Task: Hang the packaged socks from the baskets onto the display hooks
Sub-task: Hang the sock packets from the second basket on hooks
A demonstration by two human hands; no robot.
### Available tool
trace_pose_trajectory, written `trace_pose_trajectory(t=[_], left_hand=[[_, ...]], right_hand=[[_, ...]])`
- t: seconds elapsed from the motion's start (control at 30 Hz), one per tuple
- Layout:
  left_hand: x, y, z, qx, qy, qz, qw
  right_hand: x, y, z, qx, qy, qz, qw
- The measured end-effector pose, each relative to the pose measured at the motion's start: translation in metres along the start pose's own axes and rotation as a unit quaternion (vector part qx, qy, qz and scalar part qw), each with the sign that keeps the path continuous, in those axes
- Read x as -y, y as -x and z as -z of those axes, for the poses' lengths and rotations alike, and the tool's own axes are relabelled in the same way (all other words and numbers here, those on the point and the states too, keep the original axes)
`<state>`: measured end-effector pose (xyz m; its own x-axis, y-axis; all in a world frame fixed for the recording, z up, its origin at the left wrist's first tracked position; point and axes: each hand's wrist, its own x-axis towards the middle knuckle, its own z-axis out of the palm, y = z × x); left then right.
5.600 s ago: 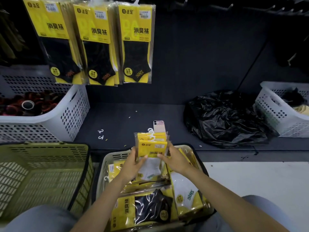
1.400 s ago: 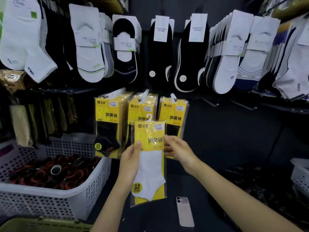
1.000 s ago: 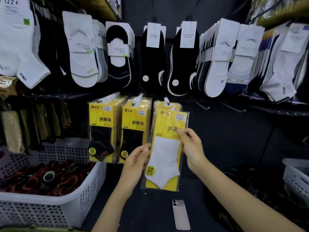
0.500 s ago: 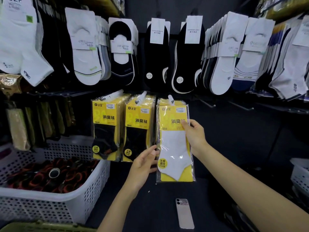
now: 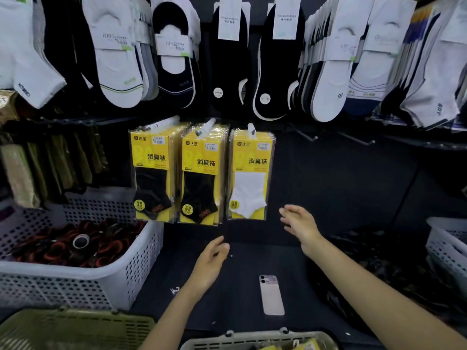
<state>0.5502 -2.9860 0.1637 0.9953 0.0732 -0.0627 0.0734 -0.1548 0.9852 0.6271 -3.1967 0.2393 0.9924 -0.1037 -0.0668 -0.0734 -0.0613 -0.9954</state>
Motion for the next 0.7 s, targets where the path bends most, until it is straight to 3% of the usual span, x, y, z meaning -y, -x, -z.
trace_pose_trajectory(t=[0.13, 0.37, 0.43, 0.57, 0.7], left_hand=[[0.020, 0.019, -0.023, 0.052, -0.061, 0.025, 0.996], [0.075, 0.058, -0.087, 0.206, -0.168, 0.102, 0.959], [0.091, 0.071, -0.108, 0.222, -0.158, 0.118, 0.955], [0.119, 0.099, -0.142, 0.229, -0.131, 0.174, 0.949], [0.141, 0.128, -0.156, 0.254, -0.088, 0.247, 0.931]], right_hand=[[-0.064, 0.029, 0.046, 0.040, 0.094, -0.061, 0.993], [-0.160, 0.083, 0.126, 0.103, 0.290, -0.197, 0.931], [-0.183, 0.096, 0.142, 0.091, 0.305, -0.231, 0.919], [-0.218, 0.113, 0.156, 0.156, 0.323, -0.319, 0.877], [-0.244, 0.115, 0.154, 0.166, 0.363, -0.306, 0.864]])
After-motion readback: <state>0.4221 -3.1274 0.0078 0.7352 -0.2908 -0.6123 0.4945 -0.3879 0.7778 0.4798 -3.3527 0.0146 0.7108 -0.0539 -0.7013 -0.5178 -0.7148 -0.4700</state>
